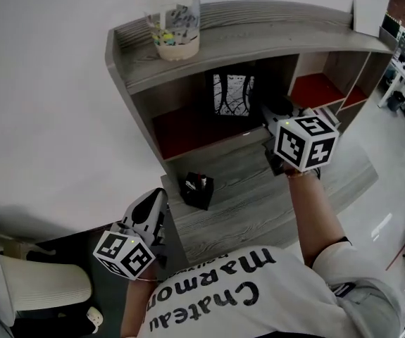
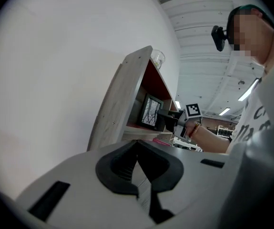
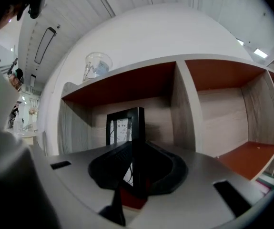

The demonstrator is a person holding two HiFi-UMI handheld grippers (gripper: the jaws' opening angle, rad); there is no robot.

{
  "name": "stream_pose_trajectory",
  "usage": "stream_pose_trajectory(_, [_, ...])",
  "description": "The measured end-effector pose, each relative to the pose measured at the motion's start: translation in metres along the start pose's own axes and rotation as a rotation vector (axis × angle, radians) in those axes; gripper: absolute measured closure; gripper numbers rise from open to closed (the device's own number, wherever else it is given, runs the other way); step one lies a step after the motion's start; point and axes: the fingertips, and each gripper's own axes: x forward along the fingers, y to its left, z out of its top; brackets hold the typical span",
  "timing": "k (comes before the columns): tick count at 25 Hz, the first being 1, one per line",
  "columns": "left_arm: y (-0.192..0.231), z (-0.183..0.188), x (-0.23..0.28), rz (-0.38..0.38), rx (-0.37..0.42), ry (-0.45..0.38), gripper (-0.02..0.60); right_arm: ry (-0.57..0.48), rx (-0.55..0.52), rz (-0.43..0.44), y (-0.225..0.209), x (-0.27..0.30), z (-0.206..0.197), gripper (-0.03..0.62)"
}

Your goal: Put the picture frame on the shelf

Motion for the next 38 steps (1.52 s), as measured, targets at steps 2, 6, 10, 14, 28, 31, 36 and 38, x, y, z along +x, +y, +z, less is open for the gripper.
stream_pose_trajectory(2, [0.008,0.001,0.003,0.006,-0.007,0.001,0.565,0.0,-0.003,-0.001,0.0,0.012,0.001,0.505])
stream_pose_trajectory(6, [0.019,0.001,0.008,0.016,-0.035,0.001,0.565,0.01,-0.003,-0.011,-0.005,0.027,0.002,0.504])
stream_pose_trajectory(10, [0.027,0.0,0.012,0.024,-0.042,0.007,0.565,0.014,-0.022,-0.027,-0.009,0.037,0.004,0.504])
stream_pose_trajectory(14, [0.031,-0.005,0.016,0.026,-0.056,0.011,0.565,0.022,-0.012,-0.02,-0.01,0.043,0.004,0.503])
stream_pose_trajectory(28, [0.032,-0.01,0.024,0.032,-0.084,0.011,0.565,0.023,-0.024,-0.091,-0.018,0.057,0.006,0.502])
stream_pose_trajectory(31, [0.031,-0.011,0.025,0.029,-0.082,0.011,0.565,0.027,-0.023,-0.105,-0.019,0.059,0.006,0.5])
stream_pose_trajectory(36, [0.031,-0.01,0.022,0.037,-0.082,0.009,0.565,0.025,-0.033,-0.137,-0.023,0.063,0.006,0.502])
stream_pose_trajectory(38, [0.033,-0.01,0.021,0.047,-0.086,0.012,0.565,0.02,-0.032,-0.144,-0.024,0.065,0.007,0.502])
